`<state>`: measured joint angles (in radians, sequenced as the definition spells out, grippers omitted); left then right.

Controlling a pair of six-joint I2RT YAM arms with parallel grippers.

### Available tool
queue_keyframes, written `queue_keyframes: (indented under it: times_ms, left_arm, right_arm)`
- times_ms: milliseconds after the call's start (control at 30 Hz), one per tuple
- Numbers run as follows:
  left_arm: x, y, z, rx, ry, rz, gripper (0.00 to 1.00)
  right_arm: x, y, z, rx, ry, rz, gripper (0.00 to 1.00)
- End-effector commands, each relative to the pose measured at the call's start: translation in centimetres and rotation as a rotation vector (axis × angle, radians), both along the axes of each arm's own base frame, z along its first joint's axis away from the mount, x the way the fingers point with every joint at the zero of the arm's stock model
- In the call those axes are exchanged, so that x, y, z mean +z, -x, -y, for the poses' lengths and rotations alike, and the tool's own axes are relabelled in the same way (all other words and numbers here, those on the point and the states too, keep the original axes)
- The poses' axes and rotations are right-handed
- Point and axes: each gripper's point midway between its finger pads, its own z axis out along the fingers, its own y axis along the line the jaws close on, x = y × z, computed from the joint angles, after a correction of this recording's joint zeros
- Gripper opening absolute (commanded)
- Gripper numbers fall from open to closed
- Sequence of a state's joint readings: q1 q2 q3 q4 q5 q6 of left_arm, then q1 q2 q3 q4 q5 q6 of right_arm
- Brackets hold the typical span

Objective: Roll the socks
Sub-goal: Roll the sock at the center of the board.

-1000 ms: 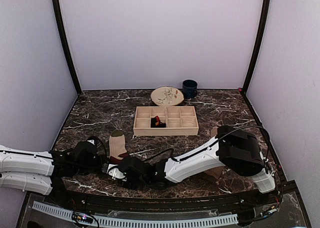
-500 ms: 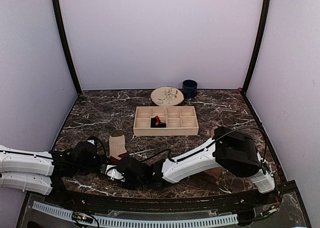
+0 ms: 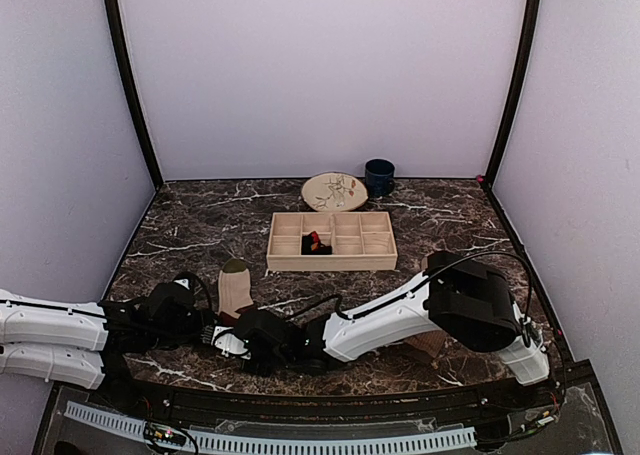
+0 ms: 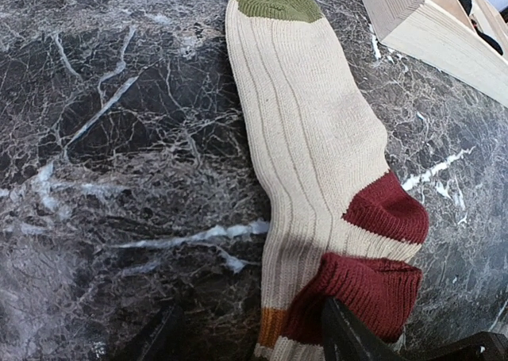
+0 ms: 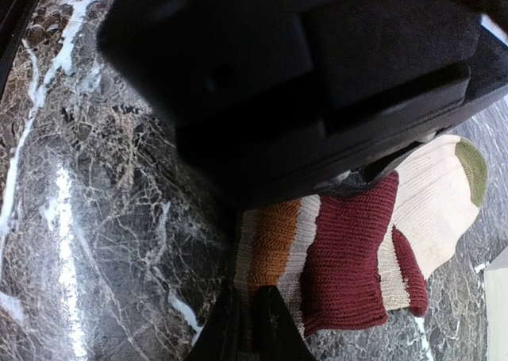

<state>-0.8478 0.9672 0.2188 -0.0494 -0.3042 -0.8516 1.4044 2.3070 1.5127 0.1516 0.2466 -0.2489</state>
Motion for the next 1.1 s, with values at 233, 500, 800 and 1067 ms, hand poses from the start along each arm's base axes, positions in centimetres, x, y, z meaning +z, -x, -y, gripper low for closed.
queue_keyframes:
  times_ms: [233,500,800,1067]
  left_arm:
    - [-1.4,1.1,-1.9,0.045,-0.06,-0.054,0.69]
    - [0.2,0.8,-3.0,0.107,-0.027,0.014,0.76]
    - [1.2,0.6,-3.4,0.125,0.009,0.06,0.76]
    - [1.4,0.5,-3.1,0.114,0.016,0.064,0.76]
  right_arm:
    - [-0.6,-0.3,0.0,-0.002,0.012,-0.034,0.02]
    - [0.4,0.0,-0.2,0.01,-0.012,-0.084,0.0]
    - [1.8,0.3,-0.6,0.029,-0.038,-0.23,0.0]
    - [3.7,-0.7,-0.9,0.029,-0.08,-0.414,0.0]
